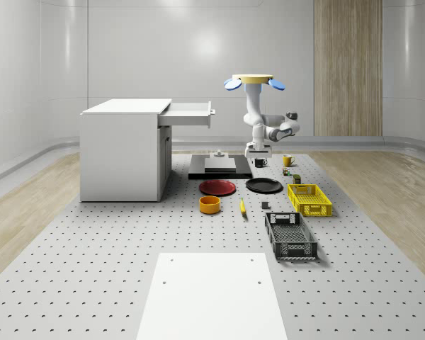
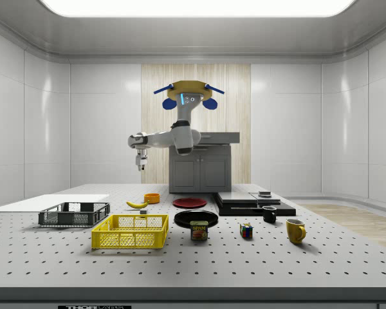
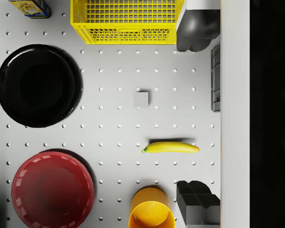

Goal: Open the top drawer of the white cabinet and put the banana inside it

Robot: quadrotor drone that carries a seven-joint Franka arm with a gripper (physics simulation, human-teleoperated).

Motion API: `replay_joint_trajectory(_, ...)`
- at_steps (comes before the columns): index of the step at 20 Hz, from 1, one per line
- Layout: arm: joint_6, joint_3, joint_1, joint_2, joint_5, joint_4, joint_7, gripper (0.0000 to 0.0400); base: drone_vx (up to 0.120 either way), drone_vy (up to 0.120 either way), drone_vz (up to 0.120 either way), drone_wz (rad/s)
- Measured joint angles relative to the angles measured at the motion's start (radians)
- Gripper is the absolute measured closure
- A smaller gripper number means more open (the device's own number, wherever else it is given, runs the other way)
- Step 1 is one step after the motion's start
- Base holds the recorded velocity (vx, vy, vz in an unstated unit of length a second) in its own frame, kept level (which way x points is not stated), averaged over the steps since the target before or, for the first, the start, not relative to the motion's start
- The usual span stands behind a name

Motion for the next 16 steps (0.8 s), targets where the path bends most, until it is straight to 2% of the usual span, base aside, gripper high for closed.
replay_joint_trajectory(16, 0.027, -0.002, 0.004, -0.029, -0.012, 0.001, -0.003, 0.0, 0.0, 0.0, -0.12, 0.0)
